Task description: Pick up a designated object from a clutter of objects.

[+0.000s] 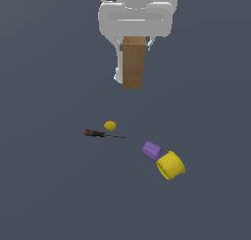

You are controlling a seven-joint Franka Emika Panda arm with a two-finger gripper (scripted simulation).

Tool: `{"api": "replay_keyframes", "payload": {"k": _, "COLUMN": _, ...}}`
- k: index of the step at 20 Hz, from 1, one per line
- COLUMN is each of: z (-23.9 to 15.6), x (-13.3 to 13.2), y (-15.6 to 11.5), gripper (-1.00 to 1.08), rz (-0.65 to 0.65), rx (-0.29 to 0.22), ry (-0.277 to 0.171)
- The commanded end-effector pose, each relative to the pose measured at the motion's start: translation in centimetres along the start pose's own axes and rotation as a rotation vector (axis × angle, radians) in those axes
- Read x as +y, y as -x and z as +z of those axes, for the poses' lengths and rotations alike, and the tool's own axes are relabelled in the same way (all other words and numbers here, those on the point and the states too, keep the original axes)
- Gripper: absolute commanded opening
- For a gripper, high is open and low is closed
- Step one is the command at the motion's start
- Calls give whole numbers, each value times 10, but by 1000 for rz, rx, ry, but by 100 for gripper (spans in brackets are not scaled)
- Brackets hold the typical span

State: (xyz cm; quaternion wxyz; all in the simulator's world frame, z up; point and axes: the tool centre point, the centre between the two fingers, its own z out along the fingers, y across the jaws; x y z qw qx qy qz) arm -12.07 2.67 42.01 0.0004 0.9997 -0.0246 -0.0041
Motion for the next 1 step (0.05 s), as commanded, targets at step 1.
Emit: {"api": "replay_keyframes", "payload": {"k": 1, "z": -2, "x": 1, "y": -2, "gripper": -100, "rz": 0, "rx": 8, "ry": -1}}
